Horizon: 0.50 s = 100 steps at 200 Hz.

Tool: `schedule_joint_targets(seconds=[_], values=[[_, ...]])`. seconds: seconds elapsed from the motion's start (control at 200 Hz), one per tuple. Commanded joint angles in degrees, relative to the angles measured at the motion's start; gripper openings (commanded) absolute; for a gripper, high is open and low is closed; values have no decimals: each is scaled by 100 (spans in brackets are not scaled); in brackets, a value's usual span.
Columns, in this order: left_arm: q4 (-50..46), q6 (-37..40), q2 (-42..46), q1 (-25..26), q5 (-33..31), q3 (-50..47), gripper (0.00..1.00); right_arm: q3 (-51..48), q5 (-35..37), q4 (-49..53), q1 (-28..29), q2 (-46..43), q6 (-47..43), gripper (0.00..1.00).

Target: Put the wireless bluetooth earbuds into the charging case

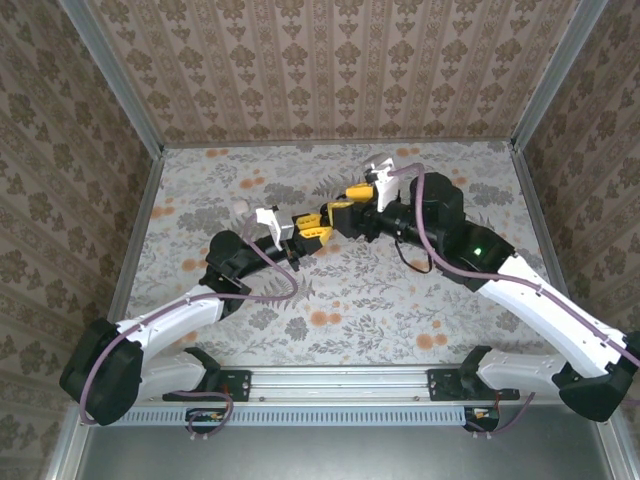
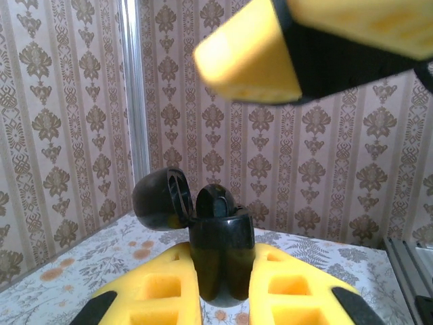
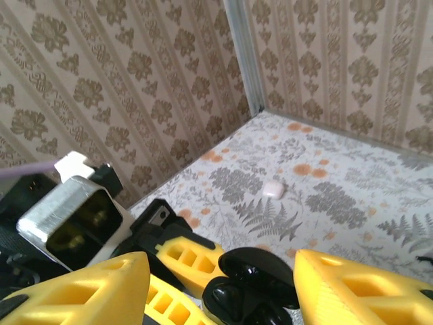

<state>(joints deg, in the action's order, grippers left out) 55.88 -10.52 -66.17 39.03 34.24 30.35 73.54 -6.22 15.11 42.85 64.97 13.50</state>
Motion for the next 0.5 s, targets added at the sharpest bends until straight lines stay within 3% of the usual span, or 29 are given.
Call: schedule_joint_targets(seconds=[0.0, 0.26, 0.495], values=[[73, 80, 177, -10, -123, -96, 0, 266, 333, 319, -162, -61, 202, 59], [-486, 328, 475, -184, -340, -212, 0, 616, 296, 1190, -1052, 691, 1042, 61], [-709, 338, 632, -472, -464, -384, 0, 1191, 206, 2037, -1686, 2165, 1312, 60]])
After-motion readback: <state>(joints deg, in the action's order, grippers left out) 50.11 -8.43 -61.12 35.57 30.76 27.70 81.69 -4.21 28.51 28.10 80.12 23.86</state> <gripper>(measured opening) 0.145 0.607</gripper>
